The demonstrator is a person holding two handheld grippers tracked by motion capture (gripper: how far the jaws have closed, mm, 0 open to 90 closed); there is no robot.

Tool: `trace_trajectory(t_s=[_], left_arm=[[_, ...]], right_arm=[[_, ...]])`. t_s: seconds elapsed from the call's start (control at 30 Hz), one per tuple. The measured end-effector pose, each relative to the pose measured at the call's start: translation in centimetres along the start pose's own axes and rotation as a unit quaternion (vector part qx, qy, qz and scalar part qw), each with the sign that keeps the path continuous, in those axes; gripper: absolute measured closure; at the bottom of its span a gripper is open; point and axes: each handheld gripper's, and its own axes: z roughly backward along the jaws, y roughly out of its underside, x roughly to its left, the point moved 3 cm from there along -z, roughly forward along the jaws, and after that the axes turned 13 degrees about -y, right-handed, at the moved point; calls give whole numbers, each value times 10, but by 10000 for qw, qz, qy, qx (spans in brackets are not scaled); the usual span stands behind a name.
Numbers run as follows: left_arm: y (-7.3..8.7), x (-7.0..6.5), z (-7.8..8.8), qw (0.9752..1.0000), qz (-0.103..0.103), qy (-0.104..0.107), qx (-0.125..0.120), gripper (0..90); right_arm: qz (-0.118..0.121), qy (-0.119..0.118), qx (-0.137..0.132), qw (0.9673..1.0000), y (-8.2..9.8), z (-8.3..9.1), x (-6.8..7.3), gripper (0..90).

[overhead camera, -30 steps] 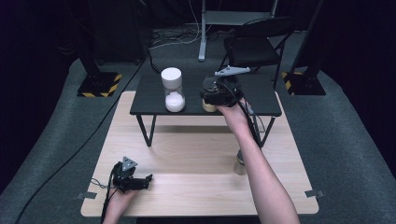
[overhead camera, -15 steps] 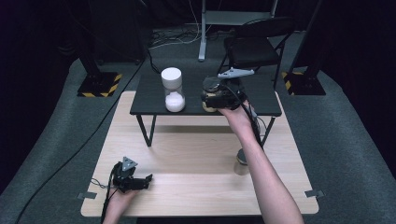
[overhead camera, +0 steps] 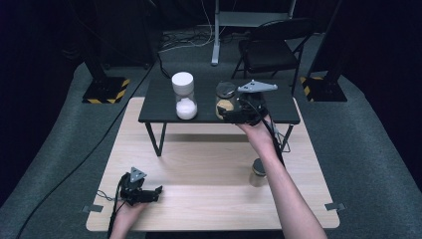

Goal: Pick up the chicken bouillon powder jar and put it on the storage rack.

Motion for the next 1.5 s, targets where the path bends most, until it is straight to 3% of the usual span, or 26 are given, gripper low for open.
trace_trajectory(t_s=[0.63, 1.5], left_arm=[[0, 0, 0, 10000, -5, -1, 2, 18], [0, 0, 0, 10000, 4, -5, 2, 17]], right_arm=[[-47, -185, -117, 9997, 37, 22, 6, 81], [-144, -208, -128, 9996, 98, 42, 19, 87]])
